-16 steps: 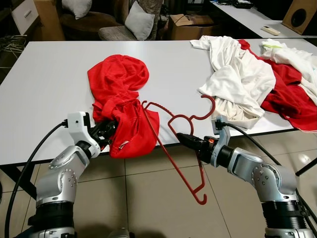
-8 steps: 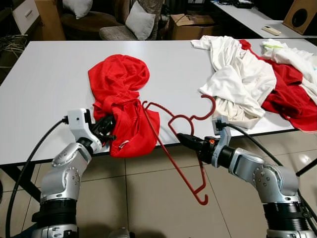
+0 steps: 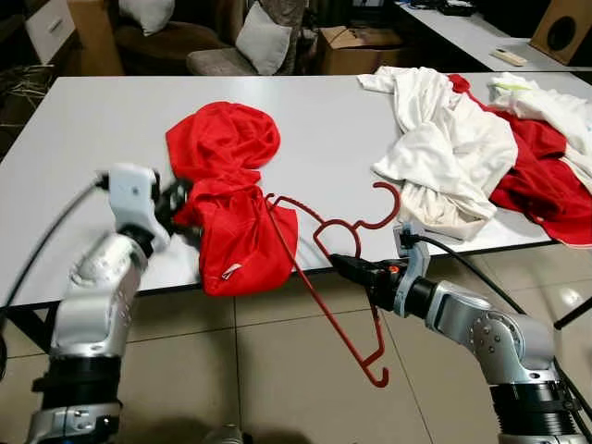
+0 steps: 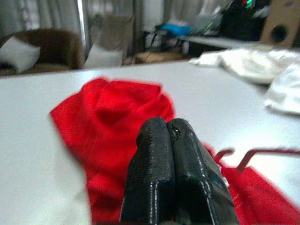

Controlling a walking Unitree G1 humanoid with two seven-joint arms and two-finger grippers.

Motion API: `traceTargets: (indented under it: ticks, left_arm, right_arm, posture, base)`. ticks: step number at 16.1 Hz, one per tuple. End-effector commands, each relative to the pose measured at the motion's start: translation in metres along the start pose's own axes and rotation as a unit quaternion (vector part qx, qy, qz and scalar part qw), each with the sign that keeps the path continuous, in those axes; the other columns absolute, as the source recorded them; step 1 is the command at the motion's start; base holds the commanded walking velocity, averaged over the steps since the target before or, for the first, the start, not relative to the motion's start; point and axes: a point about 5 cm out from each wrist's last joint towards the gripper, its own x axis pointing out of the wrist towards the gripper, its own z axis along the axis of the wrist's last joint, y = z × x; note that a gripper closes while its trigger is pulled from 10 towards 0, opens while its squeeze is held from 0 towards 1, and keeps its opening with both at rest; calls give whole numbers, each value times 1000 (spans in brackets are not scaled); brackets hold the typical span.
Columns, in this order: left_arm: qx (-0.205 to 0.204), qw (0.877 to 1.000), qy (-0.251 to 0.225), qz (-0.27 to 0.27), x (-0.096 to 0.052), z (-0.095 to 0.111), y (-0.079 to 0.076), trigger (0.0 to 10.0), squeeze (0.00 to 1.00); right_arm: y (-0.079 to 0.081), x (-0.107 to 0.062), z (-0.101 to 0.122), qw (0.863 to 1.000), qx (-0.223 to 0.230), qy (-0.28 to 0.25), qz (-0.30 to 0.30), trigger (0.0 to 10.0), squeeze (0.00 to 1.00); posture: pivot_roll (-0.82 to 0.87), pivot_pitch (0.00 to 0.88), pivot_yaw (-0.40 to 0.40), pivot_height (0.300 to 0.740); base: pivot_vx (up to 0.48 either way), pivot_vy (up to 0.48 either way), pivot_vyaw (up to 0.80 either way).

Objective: Hang hanger

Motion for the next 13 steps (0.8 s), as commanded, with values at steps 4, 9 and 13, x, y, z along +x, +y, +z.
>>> traceTargets:
  ticks: [4, 9, 13]
  left_arm:
    - [44, 997, 36, -59, -8, -15, -2, 10000, 522]
    - [44, 997, 36, -59, -8, -15, -2, 10000, 522]
    - [44, 997, 36, -59, -8, -15, -2, 10000, 522]
  right_arm:
    - [1, -2, 4, 1000, -9, -9, 1, 10000, 0]
    - [1, -2, 4, 1000, -9, -9, 1, 10000, 0]
    - [1, -2, 4, 1000, -9, -9, 1, 10000, 0]
  posture:
    - [-54, 0, -3, 740]
    - [-54, 0, -3, 740]
    - [-54, 0, -3, 740]
  base:
    - [0, 0, 0]
    - [0, 0, 0]
    - [0, 0, 0]
